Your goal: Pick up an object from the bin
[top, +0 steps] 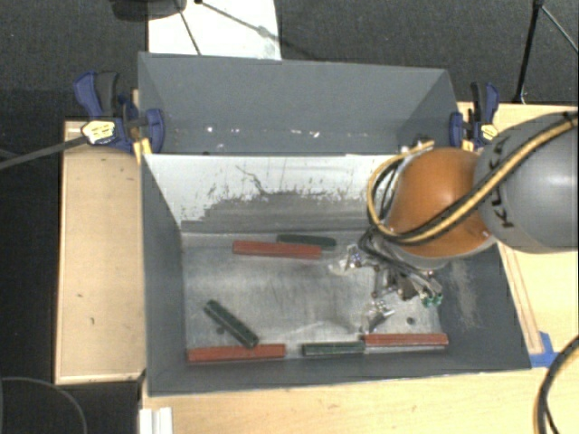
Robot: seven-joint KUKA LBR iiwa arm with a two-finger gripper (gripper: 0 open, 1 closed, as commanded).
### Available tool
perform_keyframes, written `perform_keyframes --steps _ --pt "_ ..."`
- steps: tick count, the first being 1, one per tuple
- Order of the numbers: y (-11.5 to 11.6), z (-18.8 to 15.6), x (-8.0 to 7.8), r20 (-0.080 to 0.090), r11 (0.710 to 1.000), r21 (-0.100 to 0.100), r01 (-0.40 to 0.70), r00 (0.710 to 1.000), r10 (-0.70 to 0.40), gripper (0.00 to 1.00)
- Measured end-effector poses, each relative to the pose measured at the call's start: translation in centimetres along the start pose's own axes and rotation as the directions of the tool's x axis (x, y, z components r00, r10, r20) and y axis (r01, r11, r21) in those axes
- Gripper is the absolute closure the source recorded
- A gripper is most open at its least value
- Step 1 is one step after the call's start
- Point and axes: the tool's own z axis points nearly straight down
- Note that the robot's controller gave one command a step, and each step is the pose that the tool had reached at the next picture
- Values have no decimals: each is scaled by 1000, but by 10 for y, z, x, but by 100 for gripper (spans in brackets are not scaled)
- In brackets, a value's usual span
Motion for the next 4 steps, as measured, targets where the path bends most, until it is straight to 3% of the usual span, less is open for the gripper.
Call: perform_keyframes --steps 1,2,3,4 --pt "-23 17 15 4 1000 1 -11 1000 11 0" --pt "-9 -5 34 2 1000 1 25 1000 -25 0" --pt "-8 23 45 5 1000 2 -25 1000 25 100" --pt "-8 23 45 5 1000 2 -25 1000 25 100"
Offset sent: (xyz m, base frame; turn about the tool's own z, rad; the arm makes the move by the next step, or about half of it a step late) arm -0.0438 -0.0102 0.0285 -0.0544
